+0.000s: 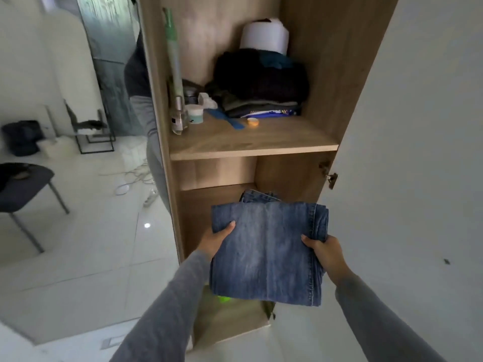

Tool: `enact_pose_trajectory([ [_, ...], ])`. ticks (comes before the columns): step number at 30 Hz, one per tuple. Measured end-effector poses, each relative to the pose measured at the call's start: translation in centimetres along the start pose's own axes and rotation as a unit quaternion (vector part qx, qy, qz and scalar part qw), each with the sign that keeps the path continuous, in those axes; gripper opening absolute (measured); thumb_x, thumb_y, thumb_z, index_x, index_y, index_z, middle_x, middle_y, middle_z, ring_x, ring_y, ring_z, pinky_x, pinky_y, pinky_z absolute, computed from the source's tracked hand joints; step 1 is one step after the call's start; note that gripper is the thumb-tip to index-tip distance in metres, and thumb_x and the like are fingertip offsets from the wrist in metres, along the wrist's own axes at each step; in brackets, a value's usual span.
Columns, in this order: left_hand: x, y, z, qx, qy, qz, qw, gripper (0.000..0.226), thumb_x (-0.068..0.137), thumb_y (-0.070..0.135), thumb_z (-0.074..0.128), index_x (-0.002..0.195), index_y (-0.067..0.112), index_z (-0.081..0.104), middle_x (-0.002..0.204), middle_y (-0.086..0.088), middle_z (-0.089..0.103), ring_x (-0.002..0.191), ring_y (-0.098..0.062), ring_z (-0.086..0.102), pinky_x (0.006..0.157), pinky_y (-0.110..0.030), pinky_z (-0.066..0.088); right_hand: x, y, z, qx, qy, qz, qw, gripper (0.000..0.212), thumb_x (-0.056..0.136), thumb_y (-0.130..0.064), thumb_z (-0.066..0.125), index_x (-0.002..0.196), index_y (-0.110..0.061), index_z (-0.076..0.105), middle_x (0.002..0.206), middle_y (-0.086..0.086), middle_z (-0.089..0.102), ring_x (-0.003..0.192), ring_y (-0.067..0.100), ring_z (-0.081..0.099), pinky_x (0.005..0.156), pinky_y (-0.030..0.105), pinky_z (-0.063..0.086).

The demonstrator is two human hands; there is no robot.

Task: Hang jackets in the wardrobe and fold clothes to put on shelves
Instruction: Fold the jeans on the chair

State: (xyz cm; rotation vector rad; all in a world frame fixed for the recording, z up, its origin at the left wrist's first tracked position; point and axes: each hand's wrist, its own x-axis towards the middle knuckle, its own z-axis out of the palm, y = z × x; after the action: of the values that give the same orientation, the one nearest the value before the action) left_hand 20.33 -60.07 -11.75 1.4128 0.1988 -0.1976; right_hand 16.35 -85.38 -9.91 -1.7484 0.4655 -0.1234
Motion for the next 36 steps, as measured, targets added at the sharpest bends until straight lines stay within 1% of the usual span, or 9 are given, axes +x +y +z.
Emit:
enact_pose_trajectory([
  [5,6.6,-2.7,-1.2,0.031,0.063,-0.042,0.997,0.054,0.084,0.028,0.068,0.128,0.002,0.051,0.132,-0.013,0.054,0.121,-0.032,0.051,0.096,-0.033,0.042,7.0,2.8,3.7,-0.035,-0.029,0.030,0.999,0.040,0.080,-0.015,0.074,0.114,0.002,0.061,0.109,0.018,0.065,0.097,0.035,0.062,0.090,0.049,0.050],
  [8,9.4,-4.4,-2.0,0.025,0.079,-0.067,0.994,0.053,0.088,0.024,0.064,0.133,0.003,0.046,0.138,-0.013,0.049,0.126,-0.031,0.046,0.093,-0.029,0.039,10.6,4.3,5.9,-0.063,-0.052,0.034,0.996,0.037,0.082,-0.012,0.072,0.112,0.005,0.062,0.102,0.016,0.064,0.089,0.030,0.060,0.089,0.047,0.050],
  [16,15.7,-9.7,-3.8,-0.007,0.149,-0.144,0.978,0.077,0.083,0.037,0.066,0.144,0.005,0.031,0.149,-0.013,0.033,0.136,-0.032,0.034,0.110,-0.038,0.030,18.1,8.5,11.1,-0.112,-0.120,0.047,0.985,0.036,0.084,-0.021,0.070,0.108,0.005,0.062,0.100,0.014,0.064,0.093,0.032,0.060,0.082,0.038,0.049],
  [20,18.8,-11.3,-4.8,-0.009,0.171,-0.133,0.976,0.090,0.071,0.048,0.070,0.143,0.010,0.033,0.147,-0.012,0.037,0.134,-0.030,0.037,0.111,-0.043,0.032,21.7,9.9,13.8,-0.105,-0.158,0.028,0.981,0.014,0.086,-0.018,0.067,0.094,-0.009,0.060,0.091,0.010,0.062,0.087,0.028,0.059,0.076,0.035,0.047],
  [25,23.3,-13.3,-5.8,0.046,0.214,-0.092,0.971,0.068,0.086,0.026,0.065,0.142,0.005,0.033,0.148,-0.013,0.034,0.135,-0.030,0.035,0.111,-0.041,0.030,26.0,12.6,16.9,-0.094,-0.158,0.018,0.983,0.025,0.087,-0.012,0.066,0.107,0.003,0.064,0.098,0.017,0.064,0.097,0.033,0.062,0.083,0.040,0.051],
  [29,24.5,-15.5,-6.2,0.148,0.221,-0.083,0.960,0.070,0.084,0.018,0.069,0.143,0.006,0.032,0.148,-0.015,0.034,0.135,-0.031,0.035,0.111,-0.041,0.030,28.2,14.8,17.4,-0.161,-0.161,0.018,0.974,0.035,0.084,-0.012,0.068,0.115,0.004,0.060,0.109,0.021,0.064,0.101,0.035,0.061,0.084,0.040,0.052],
  [31,23.6,-16.8,-5.9,0.273,0.225,-0.093,0.931,0.077,0.083,0.024,0.069,0.146,0.013,0.026,0.150,-0.013,0.029,0.136,-0.031,0.031,0.113,-0.042,0.027,27.8,15.7,17.4,-0.229,-0.166,0.014,0.959,0.043,0.081,-0.007,0.069,0.120,0.003,0.054,0.113,0.022,0.061,0.103,0.036,0.059,0.083,0.038,0.050],
  [33,21.7,-18.1,-5.2,0.406,0.236,-0.060,0.881,0.076,0.083,0.034,0.066,0.145,0.020,0.026,0.147,-0.008,0.031,0.134,-0.028,0.033,0.111,-0.039,0.028,26.7,16.9,17.2,-0.315,-0.144,-0.066,0.936,0.053,0.074,-0.008,0.072,0.123,-0.001,0.052,0.118,0.020,0.059,0.108,0.036,0.057,0.089,0.039,0.049],
  [36,18.5,-20.0,-3.7,0.551,0.134,0.027,0.823,0.058,0.090,0.043,0.047,0.142,0.023,0.034,0.144,-0.007,0.040,0.130,-0.027,0.041,0.108,-0.038,0.035,23.2,18.4,16.2,-0.450,-0.164,-0.217,0.851,0.059,0.078,-0.022,0.070,0.132,-0.010,0.049,0.135,0.013,0.049,0.125,0.031,0.047,0.104,0.041,0.041],
])
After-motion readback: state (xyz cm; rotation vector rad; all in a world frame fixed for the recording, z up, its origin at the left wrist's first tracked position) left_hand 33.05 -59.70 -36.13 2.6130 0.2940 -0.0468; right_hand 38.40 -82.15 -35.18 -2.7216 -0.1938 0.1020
